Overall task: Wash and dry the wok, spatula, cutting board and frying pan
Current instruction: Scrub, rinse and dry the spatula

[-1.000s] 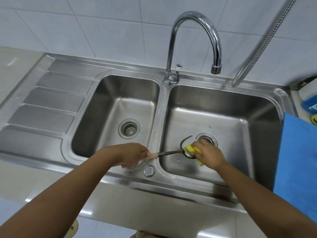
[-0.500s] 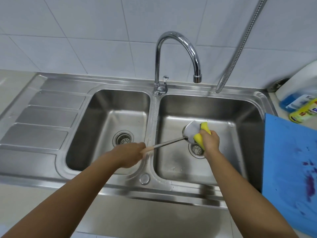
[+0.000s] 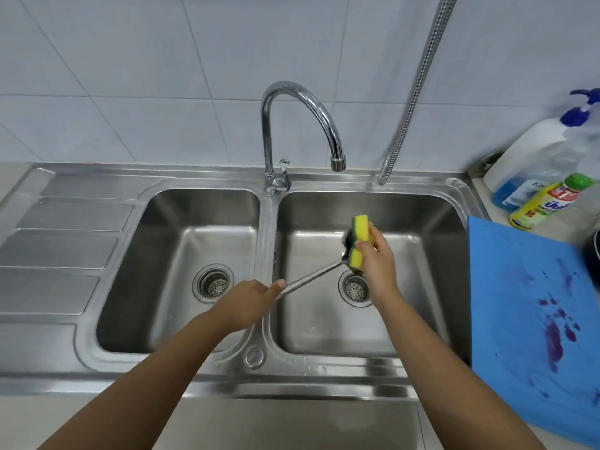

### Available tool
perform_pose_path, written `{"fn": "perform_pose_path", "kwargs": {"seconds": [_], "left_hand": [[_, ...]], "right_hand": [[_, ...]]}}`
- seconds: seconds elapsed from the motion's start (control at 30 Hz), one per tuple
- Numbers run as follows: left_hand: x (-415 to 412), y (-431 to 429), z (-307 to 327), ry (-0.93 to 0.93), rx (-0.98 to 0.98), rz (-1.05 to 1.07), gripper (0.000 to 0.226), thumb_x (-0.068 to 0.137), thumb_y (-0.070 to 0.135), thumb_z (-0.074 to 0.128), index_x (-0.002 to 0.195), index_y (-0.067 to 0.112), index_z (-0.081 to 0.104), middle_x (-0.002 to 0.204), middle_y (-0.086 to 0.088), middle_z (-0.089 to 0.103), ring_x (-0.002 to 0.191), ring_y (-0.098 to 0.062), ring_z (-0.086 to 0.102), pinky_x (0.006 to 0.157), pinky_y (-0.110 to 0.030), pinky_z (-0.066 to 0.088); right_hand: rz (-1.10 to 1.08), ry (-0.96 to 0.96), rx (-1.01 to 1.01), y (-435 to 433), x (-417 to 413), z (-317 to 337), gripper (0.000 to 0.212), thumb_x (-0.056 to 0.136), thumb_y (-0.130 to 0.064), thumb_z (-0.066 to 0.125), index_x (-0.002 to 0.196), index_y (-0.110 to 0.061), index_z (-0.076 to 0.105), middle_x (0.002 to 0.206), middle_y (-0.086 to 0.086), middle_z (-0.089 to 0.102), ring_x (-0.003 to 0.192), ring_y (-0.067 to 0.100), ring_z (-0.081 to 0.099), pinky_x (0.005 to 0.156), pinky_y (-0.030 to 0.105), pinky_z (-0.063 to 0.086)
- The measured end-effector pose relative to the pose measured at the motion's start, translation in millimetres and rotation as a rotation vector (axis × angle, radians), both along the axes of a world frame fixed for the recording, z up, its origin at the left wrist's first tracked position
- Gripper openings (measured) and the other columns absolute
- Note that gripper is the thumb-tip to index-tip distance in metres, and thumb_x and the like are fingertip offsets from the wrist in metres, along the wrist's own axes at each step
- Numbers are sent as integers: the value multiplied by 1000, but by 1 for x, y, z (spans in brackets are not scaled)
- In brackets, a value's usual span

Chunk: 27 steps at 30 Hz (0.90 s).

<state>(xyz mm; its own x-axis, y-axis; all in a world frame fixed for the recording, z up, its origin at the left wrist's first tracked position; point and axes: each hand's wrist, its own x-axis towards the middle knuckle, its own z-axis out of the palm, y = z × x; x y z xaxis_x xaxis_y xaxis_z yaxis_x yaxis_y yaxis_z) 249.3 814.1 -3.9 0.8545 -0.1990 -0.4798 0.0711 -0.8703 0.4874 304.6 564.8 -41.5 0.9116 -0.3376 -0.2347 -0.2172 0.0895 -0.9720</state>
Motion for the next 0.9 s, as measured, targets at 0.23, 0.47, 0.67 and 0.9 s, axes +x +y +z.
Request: {"fn": "perform_pose_path", "kwargs": {"seconds": [0.23,0.47,0.67,0.9], "left_hand": [[-13,16,-7,-13,-189,111,61,91,66,36,58,15,36,53,4,39,51,-11,36,56,-26,32],[-14,27,-9,-42,-113,-47,67,86,73,29,54,15,40,51,3,39,48,-11,36,56,-28,34],[-18,16,-12,-43,-81,-16,65,95,63,35,53,14,39,52,1,42,50,-13,40,57,-30,37],[-20,15,-13,-55,-53,-37,66,94,66,33,56,13,38,53,0,43,52,-13,40,57,-30,36]], "right_hand": [[125,-63,-425,12,-9,-34,42,89,-22,53,129,-33,62,129,2,51,117,21,51,103,32,42],[81,36,-593,11,13,-23,33,92,-46,53,122,-37,64,117,4,56,109,22,54,86,28,40],[405,-213,-953,23,-11,-18,30,90,-44,61,119,-41,66,103,-8,42,91,12,53,74,29,49],[152,-9,-902,15,11,-8,20,90,-51,54,84,-40,69,101,5,55,56,3,59,50,13,42]]}}
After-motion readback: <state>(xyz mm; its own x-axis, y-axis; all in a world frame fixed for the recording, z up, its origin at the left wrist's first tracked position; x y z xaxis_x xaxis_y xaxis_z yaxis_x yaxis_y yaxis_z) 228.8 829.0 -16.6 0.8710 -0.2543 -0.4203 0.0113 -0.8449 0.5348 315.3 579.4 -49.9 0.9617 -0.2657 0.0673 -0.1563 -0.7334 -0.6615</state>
